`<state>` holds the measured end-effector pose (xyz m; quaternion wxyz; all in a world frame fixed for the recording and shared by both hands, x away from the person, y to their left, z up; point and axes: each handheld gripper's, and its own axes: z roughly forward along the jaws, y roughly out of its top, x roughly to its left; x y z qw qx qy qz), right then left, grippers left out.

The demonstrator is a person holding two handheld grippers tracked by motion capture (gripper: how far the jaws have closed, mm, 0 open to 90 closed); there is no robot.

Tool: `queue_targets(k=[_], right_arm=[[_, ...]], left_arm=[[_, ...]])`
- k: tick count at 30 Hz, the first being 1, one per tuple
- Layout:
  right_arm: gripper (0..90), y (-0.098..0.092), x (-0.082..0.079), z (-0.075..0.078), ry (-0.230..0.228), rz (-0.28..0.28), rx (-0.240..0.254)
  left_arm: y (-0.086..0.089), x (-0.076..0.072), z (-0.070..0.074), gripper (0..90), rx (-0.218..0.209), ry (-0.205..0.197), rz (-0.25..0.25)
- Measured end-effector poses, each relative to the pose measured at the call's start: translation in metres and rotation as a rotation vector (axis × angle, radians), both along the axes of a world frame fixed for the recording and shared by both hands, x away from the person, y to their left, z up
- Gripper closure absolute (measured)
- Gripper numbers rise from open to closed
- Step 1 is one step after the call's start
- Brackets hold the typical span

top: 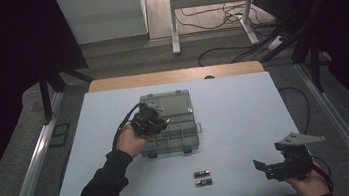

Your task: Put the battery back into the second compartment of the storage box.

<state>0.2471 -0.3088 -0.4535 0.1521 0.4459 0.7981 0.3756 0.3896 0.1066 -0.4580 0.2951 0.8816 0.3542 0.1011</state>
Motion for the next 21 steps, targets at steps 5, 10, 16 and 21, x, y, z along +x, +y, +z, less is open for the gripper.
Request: queue_targets(k=[5, 10, 16, 21], right_arm=[[0.7, 0.000, 0.000, 0.000, 0.002, 0.000, -0.001], [0.8, 0.000, 0.000, 0.000, 0.004, 0.001, 0.000], [1.1, 0.000, 0.000, 0.000, 0.007, 0.006, 0.000], [1.0, 0.000, 0.000, 0.000, 0.005, 0.005, 0.003]], left_arm=[[0.004, 0.008, -0.004, 76.9, -0.002, 0.006, 0.034], [0.005, 0.018, -0.011, 76.8, 0.006, 0.022, 0.067], [0.007, 0.026, -0.018, 60.9, 0.009, 0.026, 0.134], [0.009, 0.023, -0.014, 32.5, -0.022, 0.006, 0.103]])
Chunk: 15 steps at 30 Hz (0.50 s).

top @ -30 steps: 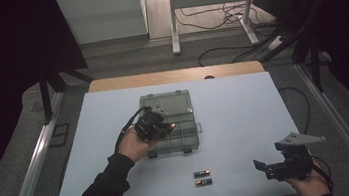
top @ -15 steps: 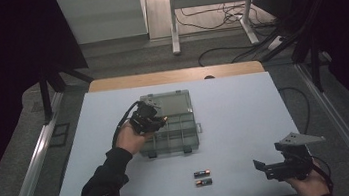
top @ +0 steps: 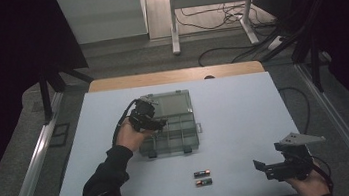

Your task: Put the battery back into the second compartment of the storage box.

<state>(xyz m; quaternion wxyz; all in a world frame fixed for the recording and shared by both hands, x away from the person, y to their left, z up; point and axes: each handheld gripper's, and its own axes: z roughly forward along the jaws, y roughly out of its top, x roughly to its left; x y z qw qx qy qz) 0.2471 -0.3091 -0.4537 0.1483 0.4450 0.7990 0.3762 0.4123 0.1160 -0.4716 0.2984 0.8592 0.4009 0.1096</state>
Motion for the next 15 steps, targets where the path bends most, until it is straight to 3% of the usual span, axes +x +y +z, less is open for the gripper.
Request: queue_targets(k=[2, 5, 7, 15], right_arm=[[1.0, 0.000, 0.000, 0.000, -0.002, 0.001, -0.002], [1.0, 0.000, -0.001, 0.000, -0.006, 0.002, -0.003], [1.0, 0.000, -0.001, 0.000, -0.006, 0.002, -0.002], [1.0, 0.001, -0.001, 0.000, -0.006, 0.004, -0.001]], left_arm=[[0.000, -0.002, 0.001, 19.4, -0.020, -0.002, -0.019], [0.001, -0.006, 0.002, 11.2, -0.043, 0.005, -0.050], [0.003, -0.009, 0.003, 5.3, -0.051, 0.011, -0.096], [0.005, -0.025, 0.009, 0.0, -0.108, 0.012, -0.161]])
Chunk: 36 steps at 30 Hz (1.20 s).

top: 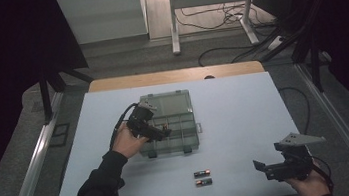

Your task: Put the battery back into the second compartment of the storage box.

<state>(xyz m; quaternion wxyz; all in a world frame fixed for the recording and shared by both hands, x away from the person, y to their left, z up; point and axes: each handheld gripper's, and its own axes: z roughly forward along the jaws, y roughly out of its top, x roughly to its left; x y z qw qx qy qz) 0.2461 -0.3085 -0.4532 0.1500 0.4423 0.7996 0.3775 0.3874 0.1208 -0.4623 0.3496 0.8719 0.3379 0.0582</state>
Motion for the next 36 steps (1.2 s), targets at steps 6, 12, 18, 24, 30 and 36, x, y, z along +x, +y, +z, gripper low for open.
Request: queue_targets(k=[6, 12, 18, 24, 30, 36], right_arm=[[1.0, 0.000, 0.000, 0.000, -0.001, 0.003, 0.000], [1.0, 0.000, 0.000, 0.000, -0.002, 0.005, 0.000], [1.0, 0.000, -0.001, 0.000, -0.003, 0.005, 0.001], [1.1, 0.000, -0.001, 0.000, -0.003, 0.004, -0.001], [1.3, 0.000, -0.001, 0.000, -0.004, 0.003, -0.003], [1.3, 0.001, 0.000, 0.000, -0.004, 0.007, -0.008]], left_arm=[[-0.007, -0.016, 0.005, 0.0, 0.022, -0.029, -0.045], [-0.015, -0.030, 0.004, 0.0, 0.020, -0.022, -0.092], [-0.023, -0.040, 0.004, 0.0, 0.043, -0.020, -0.104], [-0.028, -0.050, 0.004, 0.0, 0.040, -0.020, -0.111], [-0.039, -0.060, 0.002, 0.7, 0.072, -0.018, -0.149], [-0.054, -0.069, -0.001, 7.7, 0.096, -0.020, -0.194]])
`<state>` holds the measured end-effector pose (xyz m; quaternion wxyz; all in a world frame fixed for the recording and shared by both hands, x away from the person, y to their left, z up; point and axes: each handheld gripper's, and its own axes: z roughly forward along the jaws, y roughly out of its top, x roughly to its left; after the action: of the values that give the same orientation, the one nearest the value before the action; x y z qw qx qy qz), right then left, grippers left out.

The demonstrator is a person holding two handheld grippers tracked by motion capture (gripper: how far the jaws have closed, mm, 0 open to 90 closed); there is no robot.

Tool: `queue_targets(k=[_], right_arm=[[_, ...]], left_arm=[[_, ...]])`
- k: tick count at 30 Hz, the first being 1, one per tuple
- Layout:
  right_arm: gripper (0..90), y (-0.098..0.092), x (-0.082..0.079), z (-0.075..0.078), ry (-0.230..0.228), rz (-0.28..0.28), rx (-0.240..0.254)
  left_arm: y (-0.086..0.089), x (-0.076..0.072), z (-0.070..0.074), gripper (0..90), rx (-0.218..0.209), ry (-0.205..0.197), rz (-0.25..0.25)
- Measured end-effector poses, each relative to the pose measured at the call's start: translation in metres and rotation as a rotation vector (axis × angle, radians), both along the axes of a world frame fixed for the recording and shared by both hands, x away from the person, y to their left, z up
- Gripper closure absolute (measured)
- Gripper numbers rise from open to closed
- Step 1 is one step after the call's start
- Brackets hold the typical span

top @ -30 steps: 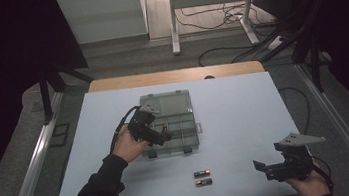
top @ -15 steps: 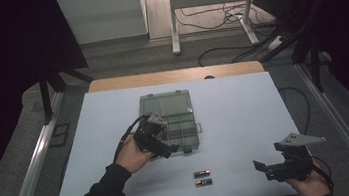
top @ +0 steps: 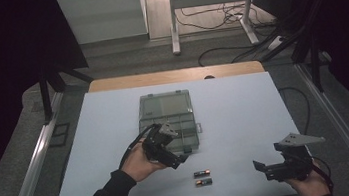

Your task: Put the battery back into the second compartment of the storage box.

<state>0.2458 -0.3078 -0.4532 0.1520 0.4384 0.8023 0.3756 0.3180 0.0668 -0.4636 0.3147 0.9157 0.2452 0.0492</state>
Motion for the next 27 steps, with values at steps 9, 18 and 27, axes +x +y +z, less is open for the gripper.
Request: queue_targets(k=[9, 18, 27], right_arm=[[1.3, 0.000, 0.000, 0.000, 0.004, -0.008, 0.001], [1.3, 0.000, 0.000, 0.000, 0.005, -0.004, -0.001], [1.4, 0.000, 0.000, 0.000, 0.007, -0.002, -0.001]], left_arm=[[-0.023, -0.011, -0.010, 35.2, 0.029, 0.033, -0.103], [-0.044, -0.017, -0.027, 54.3, 0.072, 0.071, -0.185], [-0.060, -0.021, -0.039, 65.9, 0.103, 0.095, -0.228]])
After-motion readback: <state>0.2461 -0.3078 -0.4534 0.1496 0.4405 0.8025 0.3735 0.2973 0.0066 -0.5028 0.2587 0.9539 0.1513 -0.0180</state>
